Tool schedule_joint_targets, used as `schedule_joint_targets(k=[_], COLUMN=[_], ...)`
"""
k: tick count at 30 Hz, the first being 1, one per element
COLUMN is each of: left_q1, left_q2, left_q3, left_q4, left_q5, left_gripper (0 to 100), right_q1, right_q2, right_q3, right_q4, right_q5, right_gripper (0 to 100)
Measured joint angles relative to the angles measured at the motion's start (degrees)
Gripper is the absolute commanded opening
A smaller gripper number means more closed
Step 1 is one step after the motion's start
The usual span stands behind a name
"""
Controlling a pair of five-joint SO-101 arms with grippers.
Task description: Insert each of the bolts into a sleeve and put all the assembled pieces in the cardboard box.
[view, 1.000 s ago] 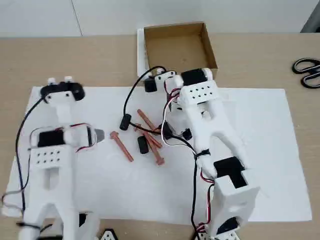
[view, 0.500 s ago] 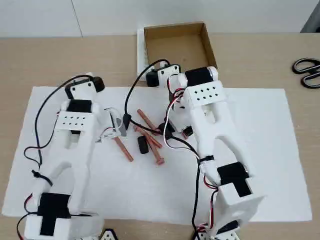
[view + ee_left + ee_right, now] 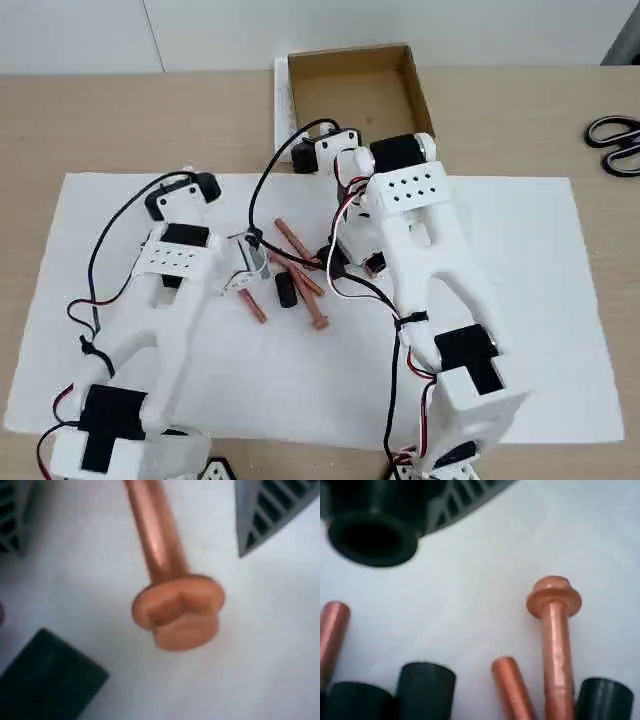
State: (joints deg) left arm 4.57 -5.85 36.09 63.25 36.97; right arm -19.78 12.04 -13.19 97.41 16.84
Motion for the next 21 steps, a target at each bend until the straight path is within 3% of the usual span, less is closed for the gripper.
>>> schedule_joint_targets(k=[16, 21], left_q1=[0.00, 0.00], left_q2=[0.18, 0.18], left_q3=[3.16, 4.84], left_q4=[-1.93, -4.66], left_q5=[5.71, 6.68], left_gripper=[25, 18], right_q1=[0.00, 0.00], right_q2=[0.00, 0.00], right_q3=[0.00, 0.00], right_q4=[0.00, 0.00], right_q5=[0.00, 0.00], right_gripper=[0.4, 0.4])
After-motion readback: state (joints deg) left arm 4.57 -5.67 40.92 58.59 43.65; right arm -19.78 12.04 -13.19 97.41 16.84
